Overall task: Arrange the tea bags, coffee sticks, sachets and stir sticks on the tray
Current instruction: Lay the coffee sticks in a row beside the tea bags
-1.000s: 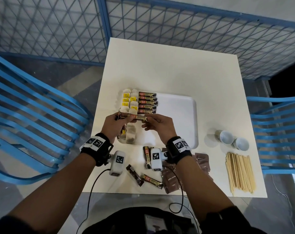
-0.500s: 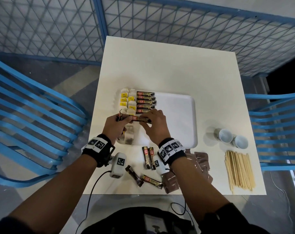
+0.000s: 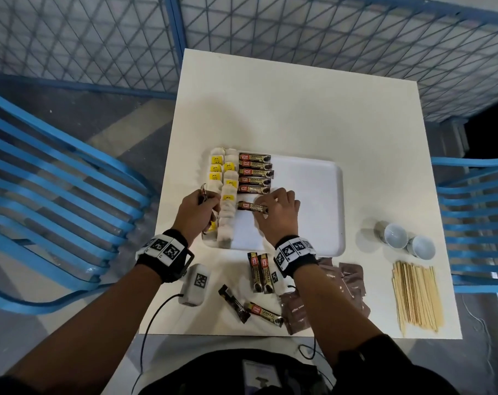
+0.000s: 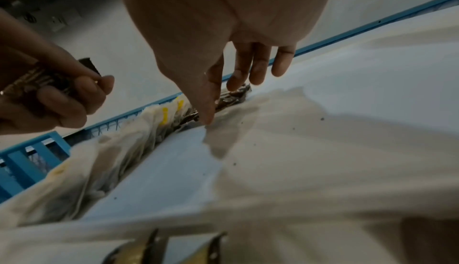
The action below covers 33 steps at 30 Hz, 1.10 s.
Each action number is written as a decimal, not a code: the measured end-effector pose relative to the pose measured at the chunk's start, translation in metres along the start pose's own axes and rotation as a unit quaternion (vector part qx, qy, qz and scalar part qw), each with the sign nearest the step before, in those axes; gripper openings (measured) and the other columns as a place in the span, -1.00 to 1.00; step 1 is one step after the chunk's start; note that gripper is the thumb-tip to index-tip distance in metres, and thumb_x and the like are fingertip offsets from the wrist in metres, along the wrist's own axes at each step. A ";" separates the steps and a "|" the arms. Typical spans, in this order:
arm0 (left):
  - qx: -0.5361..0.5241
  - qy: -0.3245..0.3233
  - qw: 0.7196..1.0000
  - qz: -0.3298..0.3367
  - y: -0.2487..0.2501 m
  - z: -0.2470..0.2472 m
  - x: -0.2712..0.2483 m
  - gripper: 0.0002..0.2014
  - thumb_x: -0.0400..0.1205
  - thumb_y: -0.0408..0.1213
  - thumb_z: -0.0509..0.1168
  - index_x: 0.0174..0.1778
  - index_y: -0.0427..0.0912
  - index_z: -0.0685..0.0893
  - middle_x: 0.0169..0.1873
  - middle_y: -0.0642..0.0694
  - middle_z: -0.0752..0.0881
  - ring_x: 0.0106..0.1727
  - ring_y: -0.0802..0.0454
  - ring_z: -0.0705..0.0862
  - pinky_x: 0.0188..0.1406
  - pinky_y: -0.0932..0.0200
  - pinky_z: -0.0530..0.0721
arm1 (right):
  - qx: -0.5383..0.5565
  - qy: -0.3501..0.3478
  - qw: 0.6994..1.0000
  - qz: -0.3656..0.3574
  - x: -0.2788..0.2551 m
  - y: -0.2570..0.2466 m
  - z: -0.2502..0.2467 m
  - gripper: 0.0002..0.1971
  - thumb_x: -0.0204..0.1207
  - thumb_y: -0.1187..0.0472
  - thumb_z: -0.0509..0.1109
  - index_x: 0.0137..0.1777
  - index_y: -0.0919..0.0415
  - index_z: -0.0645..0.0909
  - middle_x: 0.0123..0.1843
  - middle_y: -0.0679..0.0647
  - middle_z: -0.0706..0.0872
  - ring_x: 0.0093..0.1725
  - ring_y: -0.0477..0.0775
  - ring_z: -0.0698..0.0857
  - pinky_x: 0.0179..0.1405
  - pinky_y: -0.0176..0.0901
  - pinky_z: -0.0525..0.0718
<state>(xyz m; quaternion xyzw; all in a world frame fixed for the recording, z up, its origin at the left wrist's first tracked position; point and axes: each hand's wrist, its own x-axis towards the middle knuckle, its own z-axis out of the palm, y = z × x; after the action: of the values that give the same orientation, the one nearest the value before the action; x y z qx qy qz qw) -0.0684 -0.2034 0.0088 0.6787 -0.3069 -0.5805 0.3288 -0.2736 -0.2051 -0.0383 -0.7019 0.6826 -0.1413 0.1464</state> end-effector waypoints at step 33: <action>0.070 -0.019 0.997 0.040 0.000 -0.005 0.016 -0.80 0.66 -0.29 0.47 0.15 -0.25 0.71 -0.29 -0.28 0.75 -0.63 0.14 0.56 -0.62 0.23 0.50 | 0.007 -0.018 1.000 0.011 0.021 -0.011 0.011 -0.85 0.41 0.14 0.48 -0.02 0.02 0.68 -0.03 -0.01 0.71 0.05 0.17 0.60 0.07 0.10 0.39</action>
<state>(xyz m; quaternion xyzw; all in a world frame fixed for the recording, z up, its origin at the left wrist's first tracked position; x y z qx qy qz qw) -0.0614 -0.2157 0.0000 0.6760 -0.3799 -0.5571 0.2973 -0.2586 -0.2260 -0.0446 -0.6956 0.6866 -0.1319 0.1652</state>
